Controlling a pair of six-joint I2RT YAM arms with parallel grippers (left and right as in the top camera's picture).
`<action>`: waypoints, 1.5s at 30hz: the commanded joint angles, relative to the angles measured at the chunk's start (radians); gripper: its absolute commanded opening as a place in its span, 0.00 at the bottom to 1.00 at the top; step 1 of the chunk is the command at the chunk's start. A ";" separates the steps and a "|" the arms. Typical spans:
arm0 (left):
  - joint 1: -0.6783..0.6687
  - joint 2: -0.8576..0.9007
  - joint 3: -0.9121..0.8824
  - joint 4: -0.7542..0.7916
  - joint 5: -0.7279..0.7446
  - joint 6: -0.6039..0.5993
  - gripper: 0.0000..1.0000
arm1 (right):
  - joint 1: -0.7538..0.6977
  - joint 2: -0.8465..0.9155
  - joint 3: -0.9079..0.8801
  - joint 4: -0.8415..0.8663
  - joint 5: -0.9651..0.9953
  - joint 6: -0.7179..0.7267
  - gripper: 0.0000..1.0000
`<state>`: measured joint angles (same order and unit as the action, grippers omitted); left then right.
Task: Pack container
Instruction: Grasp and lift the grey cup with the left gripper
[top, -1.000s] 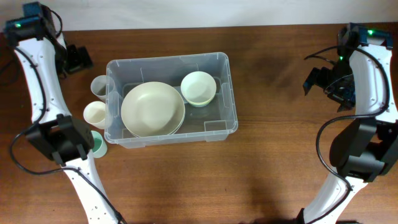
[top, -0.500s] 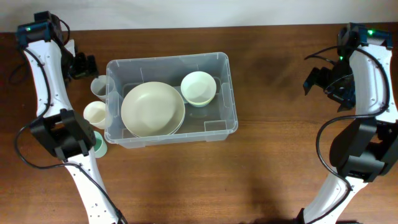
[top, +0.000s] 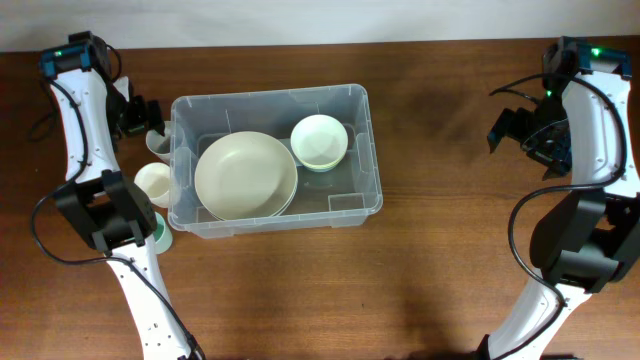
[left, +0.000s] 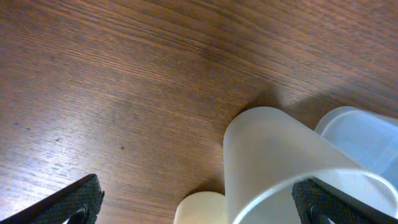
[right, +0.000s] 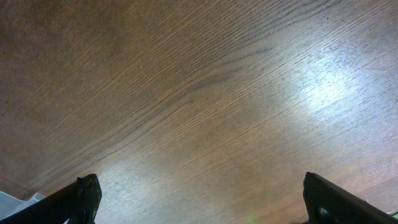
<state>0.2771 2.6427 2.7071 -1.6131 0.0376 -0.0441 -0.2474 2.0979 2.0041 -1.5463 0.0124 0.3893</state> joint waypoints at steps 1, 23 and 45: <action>0.001 0.013 0.007 0.000 0.011 0.023 0.99 | -0.003 -0.008 -0.004 -0.001 -0.001 0.000 0.99; 0.001 0.013 -0.037 0.035 0.011 0.023 0.43 | -0.003 -0.008 -0.004 0.000 -0.002 0.000 0.99; 0.032 0.010 0.410 -0.061 0.061 0.011 0.01 | -0.003 -0.008 -0.004 0.000 -0.002 0.000 0.99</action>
<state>0.2977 2.6598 2.9646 -1.6390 0.0570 -0.0242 -0.2474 2.0979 2.0041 -1.5463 0.0124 0.3885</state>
